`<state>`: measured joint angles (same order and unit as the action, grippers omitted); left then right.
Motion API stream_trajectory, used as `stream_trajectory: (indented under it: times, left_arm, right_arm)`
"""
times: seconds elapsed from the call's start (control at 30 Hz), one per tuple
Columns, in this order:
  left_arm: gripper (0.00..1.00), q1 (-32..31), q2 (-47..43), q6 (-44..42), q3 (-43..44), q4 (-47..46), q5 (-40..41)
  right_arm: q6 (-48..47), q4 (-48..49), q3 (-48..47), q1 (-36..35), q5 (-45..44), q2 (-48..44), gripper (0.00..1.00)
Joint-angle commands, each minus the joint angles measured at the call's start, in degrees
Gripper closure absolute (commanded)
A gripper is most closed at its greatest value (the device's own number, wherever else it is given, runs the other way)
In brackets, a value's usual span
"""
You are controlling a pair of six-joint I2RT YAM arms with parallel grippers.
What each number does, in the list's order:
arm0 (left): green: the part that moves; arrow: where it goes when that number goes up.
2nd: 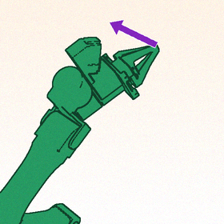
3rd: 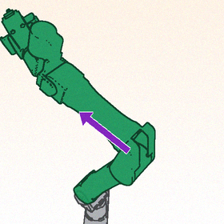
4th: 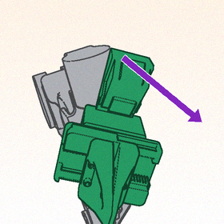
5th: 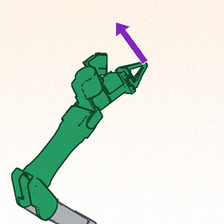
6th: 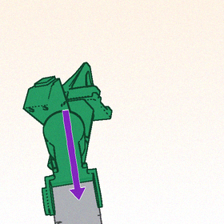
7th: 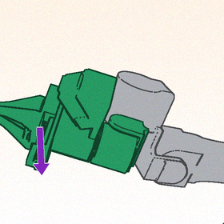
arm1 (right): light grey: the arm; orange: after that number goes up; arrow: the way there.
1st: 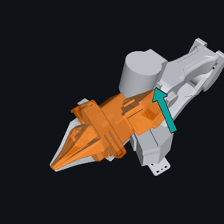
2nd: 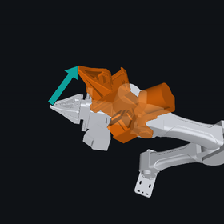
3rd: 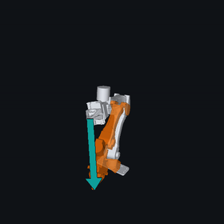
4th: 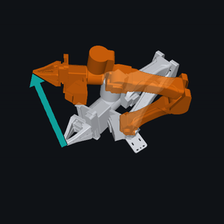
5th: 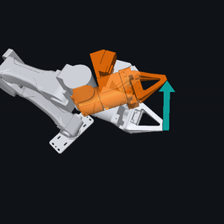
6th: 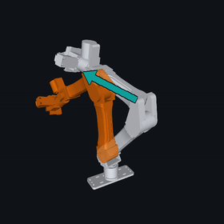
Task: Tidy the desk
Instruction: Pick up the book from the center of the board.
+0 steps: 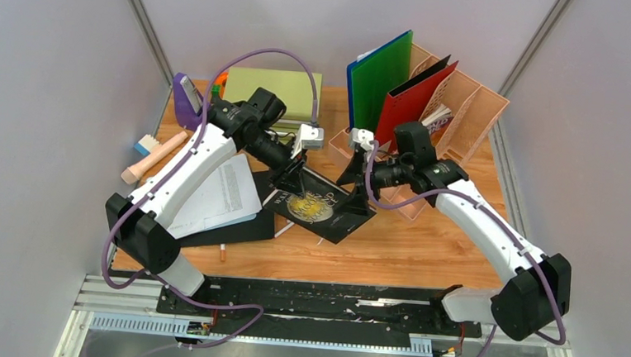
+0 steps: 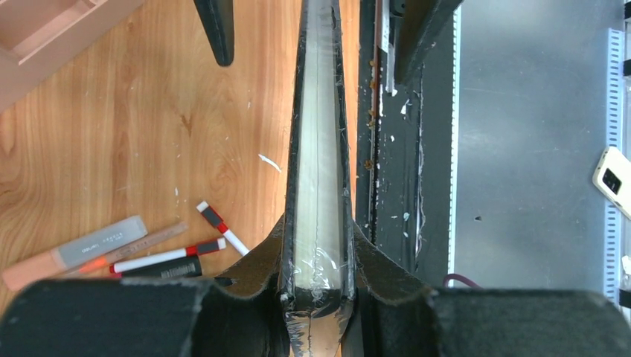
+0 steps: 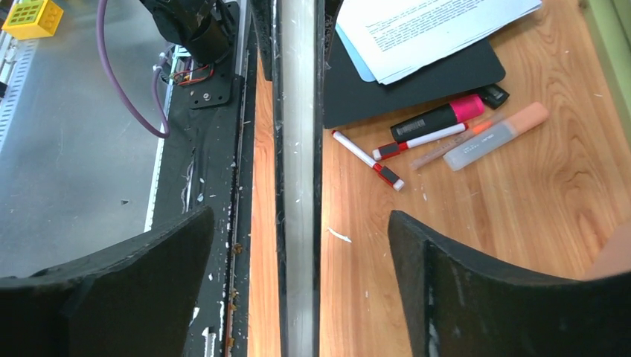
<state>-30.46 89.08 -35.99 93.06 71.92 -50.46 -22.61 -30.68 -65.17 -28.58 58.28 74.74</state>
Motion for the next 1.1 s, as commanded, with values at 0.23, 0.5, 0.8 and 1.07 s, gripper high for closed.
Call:
stream_trajectory:
  times: [0.23,0.5,0.8,1.07]
  left_arm:
    - [1.00,-0.47,-3.70,1.40,2.36,-5.16,-6.66]
    - [0.46,-0.44,-3.49,3.16,3.92,-6.16,-3.74]
    - [0.00,4.05,-13.02,21.53,-5.75,-31.79,6.31]
    - [0.00,11.63,-14.06,47.25,-12.46,-56.06,5.92]
  right_arm:
    - [-0.86,-0.92,-1.62,-1.16,3.65,3.63,0.85]
    - [1.67,0.30,-1.93,0.93,2.46,2.36,1.00]
    - [23.65,16.40,1.53,17.54,15.40,-2.56,1.00]
    - [46.53,33.06,1.62,27.38,17.08,-5.70,1.00]
